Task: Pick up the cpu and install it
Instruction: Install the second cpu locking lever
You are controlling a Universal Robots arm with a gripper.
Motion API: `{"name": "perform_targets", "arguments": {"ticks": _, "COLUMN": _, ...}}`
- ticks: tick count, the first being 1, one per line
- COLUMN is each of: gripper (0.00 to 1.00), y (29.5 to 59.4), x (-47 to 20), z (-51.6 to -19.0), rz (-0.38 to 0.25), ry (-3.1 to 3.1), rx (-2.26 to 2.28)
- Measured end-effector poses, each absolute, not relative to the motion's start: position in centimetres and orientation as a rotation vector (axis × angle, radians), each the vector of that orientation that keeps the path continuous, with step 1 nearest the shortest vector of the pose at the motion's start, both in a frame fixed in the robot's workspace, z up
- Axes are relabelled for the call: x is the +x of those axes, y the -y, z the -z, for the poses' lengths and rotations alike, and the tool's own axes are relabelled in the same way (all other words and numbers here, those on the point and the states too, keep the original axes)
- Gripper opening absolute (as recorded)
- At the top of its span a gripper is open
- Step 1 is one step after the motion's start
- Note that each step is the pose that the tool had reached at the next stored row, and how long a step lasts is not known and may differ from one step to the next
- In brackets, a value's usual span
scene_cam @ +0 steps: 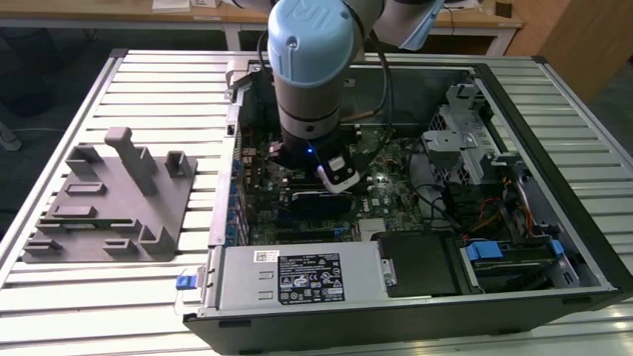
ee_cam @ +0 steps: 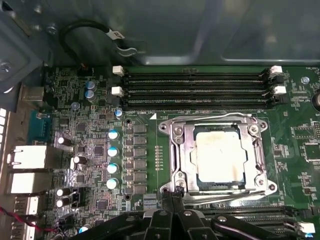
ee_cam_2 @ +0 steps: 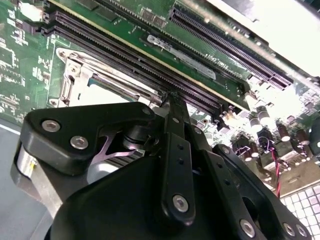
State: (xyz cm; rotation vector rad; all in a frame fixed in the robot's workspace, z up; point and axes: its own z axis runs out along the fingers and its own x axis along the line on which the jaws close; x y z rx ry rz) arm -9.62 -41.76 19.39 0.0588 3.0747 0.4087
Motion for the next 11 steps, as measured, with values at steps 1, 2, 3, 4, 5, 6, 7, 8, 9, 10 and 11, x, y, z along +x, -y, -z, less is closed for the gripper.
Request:
{"name": "perform_targets", "arguments": {"ticks": 1, "gripper": 0.11, "y": 41.77, "x": -9.64, "z": -19.34, "rz": -0.417, "ry": -3.074, "rx": 0.059}}
{"name": "perform_targets", "arguments": {"ticks": 2, "gripper": 0.11, "y": 41.76, "x": -9.65, "z": -19.27, "rz": -0.429, "ry": -3.072, "rx": 0.059}}
{"name": "perform_targets", "arguments": {"ticks": 3, "gripper": 0.11, "y": 41.76, "x": -9.67, "z": -19.19, "rz": -0.439, "ry": -3.071, "rx": 0.059}}
{"name": "perform_targets", "arguments": {"ticks": 4, "gripper": 0.11, "y": 41.76, "x": -9.68, "z": -19.13, "rz": -0.449, "ry": -3.069, "rx": 0.060}}
{"name": "perform_targets", "arguments": {"ticks": 5, "gripper": 0.11, "y": 41.77, "x": -9.69, "z": -19.06, "rz": -0.457, "ry": -3.068, "rx": 0.060}}
{"name": "perform_targets", "arguments": {"ticks": 6, "gripper": 0.11, "y": 41.78, "x": -9.69, "z": -18.99, "rz": -0.461, "ry": -3.068, "rx": 0.060}}
{"name": "perform_targets", "arguments": {"ticks": 7, "gripper": 0.11, "y": 41.80, "x": -9.69, "z": -18.92, "rz": -0.464, "ry": -3.067, "rx": 0.060}}
{"name": "perform_targets", "arguments": {"ticks": 8, "gripper": 0.11, "y": 41.83, "x": -9.71, "z": -18.87, "rz": -0.466, "ry": -3.067, "rx": 0.060}}
{"name": "perform_targets", "arguments": {"ticks": 9, "gripper": 0.11, "y": 41.85, "x": -9.72, "z": -18.84, "rz": -0.468, "ry": -3.067, "rx": 0.060}}
{"name": "perform_targets", "arguments": {"ticks": 10, "gripper": 0.11, "y": 41.87, "x": -9.72, "z": -18.82, "rz": -0.470, "ry": -3.067, "rx": 0.060}}
{"name": "perform_targets", "arguments": {"ticks": 11, "gripper": 0.11, "y": 41.87, "x": -9.72, "z": -18.82, "rz": -0.471, "ry": -3.066, "rx": 0.060}}
